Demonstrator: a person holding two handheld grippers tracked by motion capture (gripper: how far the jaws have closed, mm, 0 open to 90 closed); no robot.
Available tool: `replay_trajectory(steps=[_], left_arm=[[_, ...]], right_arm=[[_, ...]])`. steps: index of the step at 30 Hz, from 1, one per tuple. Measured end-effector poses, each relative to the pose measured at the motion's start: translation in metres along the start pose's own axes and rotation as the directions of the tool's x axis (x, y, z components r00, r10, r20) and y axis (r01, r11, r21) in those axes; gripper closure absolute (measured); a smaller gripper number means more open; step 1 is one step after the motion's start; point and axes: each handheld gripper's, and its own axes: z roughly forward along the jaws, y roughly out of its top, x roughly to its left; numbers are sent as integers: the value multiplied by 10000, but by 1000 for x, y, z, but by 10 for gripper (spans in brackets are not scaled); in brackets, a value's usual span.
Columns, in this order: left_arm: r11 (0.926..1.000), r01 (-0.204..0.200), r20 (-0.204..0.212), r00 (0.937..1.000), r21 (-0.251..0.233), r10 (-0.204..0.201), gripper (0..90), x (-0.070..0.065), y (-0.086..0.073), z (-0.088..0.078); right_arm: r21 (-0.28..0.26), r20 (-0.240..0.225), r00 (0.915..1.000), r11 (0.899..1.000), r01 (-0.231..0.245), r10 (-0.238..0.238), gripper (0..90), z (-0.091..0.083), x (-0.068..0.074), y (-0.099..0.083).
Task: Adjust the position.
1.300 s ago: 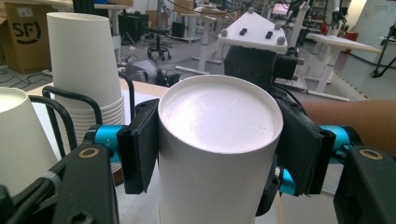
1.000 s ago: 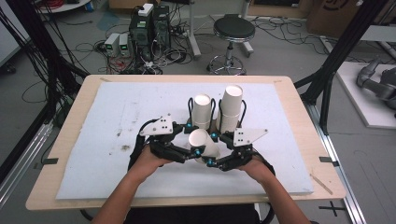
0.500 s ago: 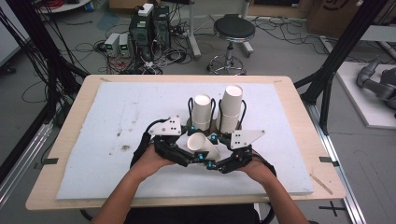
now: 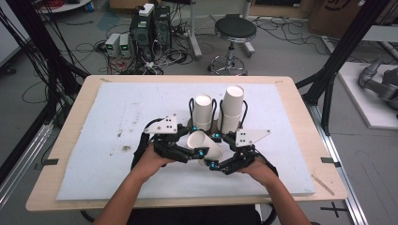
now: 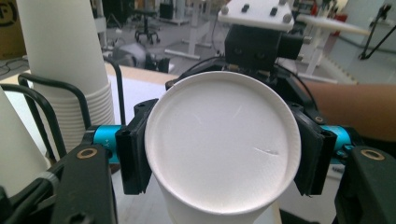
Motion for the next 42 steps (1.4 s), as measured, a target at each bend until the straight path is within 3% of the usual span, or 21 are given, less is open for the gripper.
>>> replay_trajectory(steps=[4, 12, 15, 20, 25, 29, 36, 42], left_arm=[[9993, 53, 117, 9999, -364, -49, 348, 0, 0, -2], [9984, 190, 279, 9995, -524, -176, 349, -1, -1, 0], [9981, 236, 307, 9993, -569, -219, 350, 0, -2, 0], [9989, 267, 317, 9992, -382, -255, 348, 0, -3, -1], [9995, 111, -8, 9999, 292, -111, 290, -2, -2, -2], [9986, -49, -104, 9999, 535, 54, 272, -2, 0, -6], [9981, -193, -12, 9998, 586, 194, 305, -1, 0, -8], [9976, -113, 81, 9999, 676, 108, 333, -1, 0, -7]], right_arm=[[-326, 2, 9999, 9994, -122, 122, 202, 0, -1, 1], [-100, -213, 9997, 9998, -157, 155, 212, 5, 0, -3], [-78, -185, 9998, 10000, 32, -34, 237, 4, 0, -2], [61, -185, 9995, 9997, 256, -255, 262, 3, -1, -2], [386, -94, 9988, 9980, 492, -489, 272, 3, 0, -3], [553, 32, 9984, 9968, 570, -573, 275, 1, -1, -1], [947, 46, 9980, 9935, 629, -636, 275, 2, -1, -1], [979, -26, 9982, 9934, 605, -605, 275, 2, -1, -2]])
